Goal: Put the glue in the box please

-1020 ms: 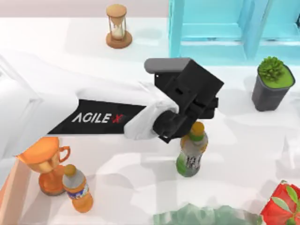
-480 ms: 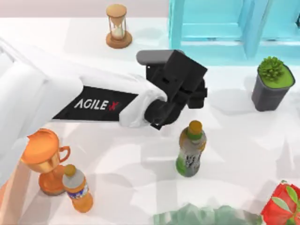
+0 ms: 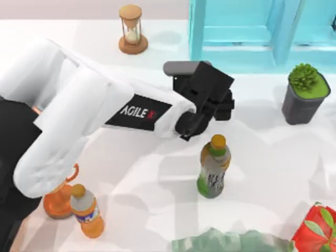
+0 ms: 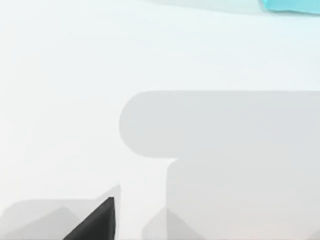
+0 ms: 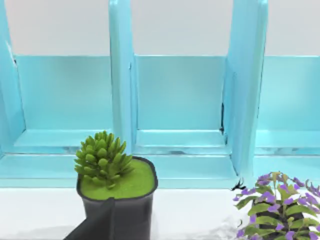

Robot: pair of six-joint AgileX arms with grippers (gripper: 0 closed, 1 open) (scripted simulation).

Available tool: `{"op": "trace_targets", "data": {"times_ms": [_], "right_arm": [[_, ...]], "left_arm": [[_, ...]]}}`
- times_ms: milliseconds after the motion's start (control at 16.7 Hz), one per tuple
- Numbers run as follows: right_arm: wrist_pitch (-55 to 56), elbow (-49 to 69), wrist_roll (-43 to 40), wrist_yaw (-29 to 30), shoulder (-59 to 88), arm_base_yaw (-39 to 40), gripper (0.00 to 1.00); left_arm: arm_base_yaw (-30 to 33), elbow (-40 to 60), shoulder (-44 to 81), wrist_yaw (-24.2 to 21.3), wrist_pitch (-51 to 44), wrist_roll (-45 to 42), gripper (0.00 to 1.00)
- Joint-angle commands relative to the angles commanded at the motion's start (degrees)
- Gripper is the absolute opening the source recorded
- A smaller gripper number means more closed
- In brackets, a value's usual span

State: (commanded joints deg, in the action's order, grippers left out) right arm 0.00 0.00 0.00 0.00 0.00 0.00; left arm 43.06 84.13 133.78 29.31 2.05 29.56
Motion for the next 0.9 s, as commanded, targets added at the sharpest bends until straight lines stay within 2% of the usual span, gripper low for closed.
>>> {"op": "trace_targets", "data": {"times_ms": [240,900], "right_arm": [[0.0,0.0,0.0,0.0,0.0,0.0,1.0],[0.0,0.0,0.0,0.0,0.0,0.0,1.0]], "left_arm": [[0.1,0.1,0.1,0.0,-0.1,0.0,1.0],[0.1,0.1,0.1,0.0,-0.1,0.0,0.17]]}}
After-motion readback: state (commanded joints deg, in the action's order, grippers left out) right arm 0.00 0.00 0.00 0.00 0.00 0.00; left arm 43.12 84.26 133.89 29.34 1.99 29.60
